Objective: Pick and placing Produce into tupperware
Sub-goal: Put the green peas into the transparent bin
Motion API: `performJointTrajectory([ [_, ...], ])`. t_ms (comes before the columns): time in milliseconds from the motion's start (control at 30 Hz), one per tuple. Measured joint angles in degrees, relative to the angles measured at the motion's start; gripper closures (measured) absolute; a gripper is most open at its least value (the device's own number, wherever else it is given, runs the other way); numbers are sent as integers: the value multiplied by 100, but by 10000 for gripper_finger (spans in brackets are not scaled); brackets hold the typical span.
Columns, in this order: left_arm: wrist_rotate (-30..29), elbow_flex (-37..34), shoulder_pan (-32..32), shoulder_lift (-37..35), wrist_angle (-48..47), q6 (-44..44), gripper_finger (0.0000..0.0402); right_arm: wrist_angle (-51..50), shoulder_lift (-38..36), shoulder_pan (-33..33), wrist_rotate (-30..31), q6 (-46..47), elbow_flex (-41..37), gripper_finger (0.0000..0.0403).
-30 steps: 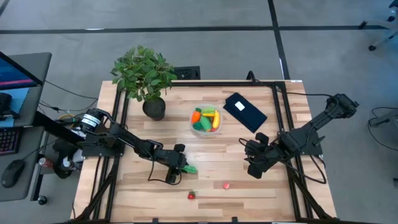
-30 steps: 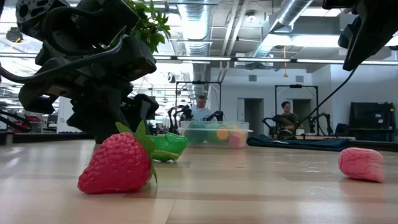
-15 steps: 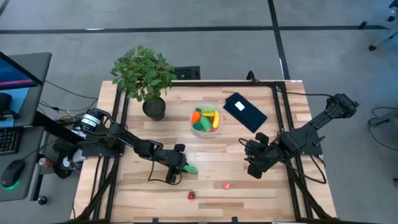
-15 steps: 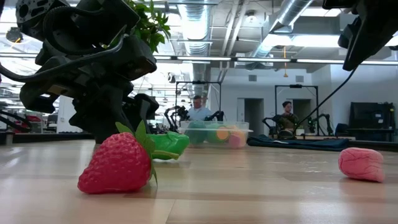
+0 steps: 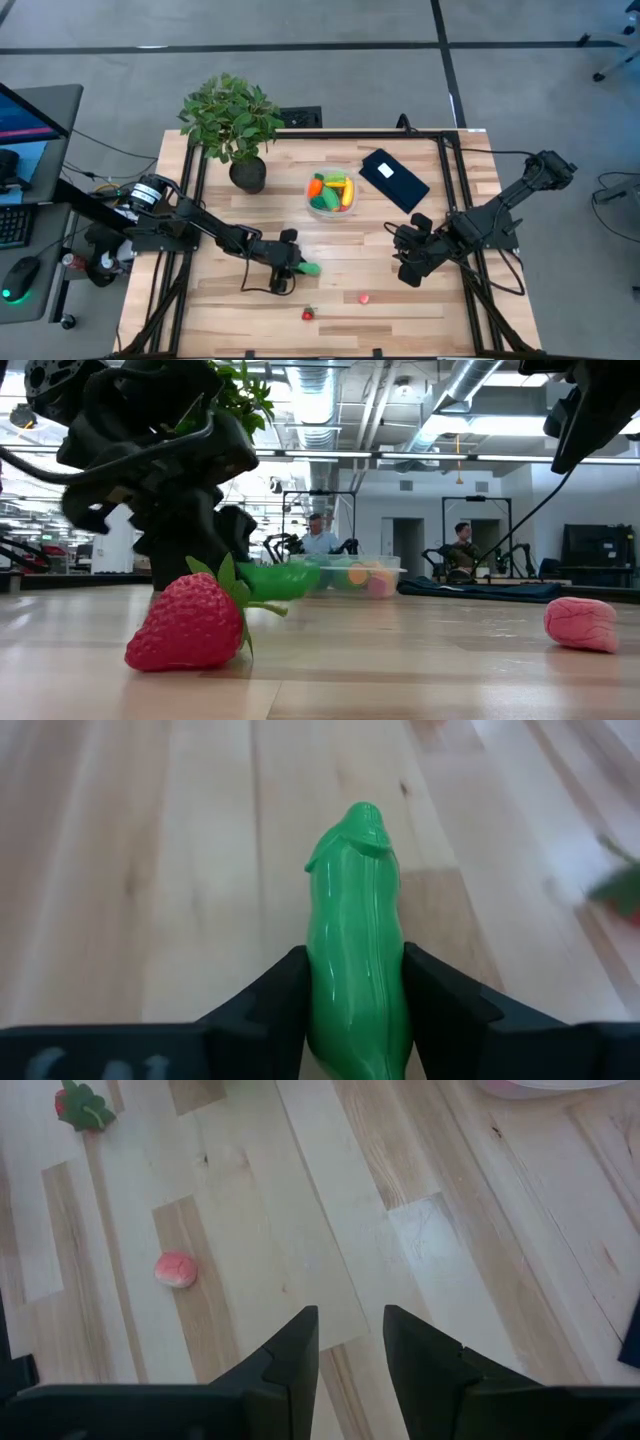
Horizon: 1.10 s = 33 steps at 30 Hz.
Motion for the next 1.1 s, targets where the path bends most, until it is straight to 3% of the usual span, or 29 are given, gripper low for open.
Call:
performJointTrajectory([
  [167,-266,1,58,0,248,-204,266,0,0,2,0,0,1,295],
  [600,-343,1,424,-22,318,-263,266,0,0,0,0,-9,0,295],
  [800,-393,40,729,-118,804,-449,266,-38,0,54,-4,-11,0,295],
  [1100,-1134,460,1335,-375,794,-1043,266,-255,0,171,124,-13,0,295],
])
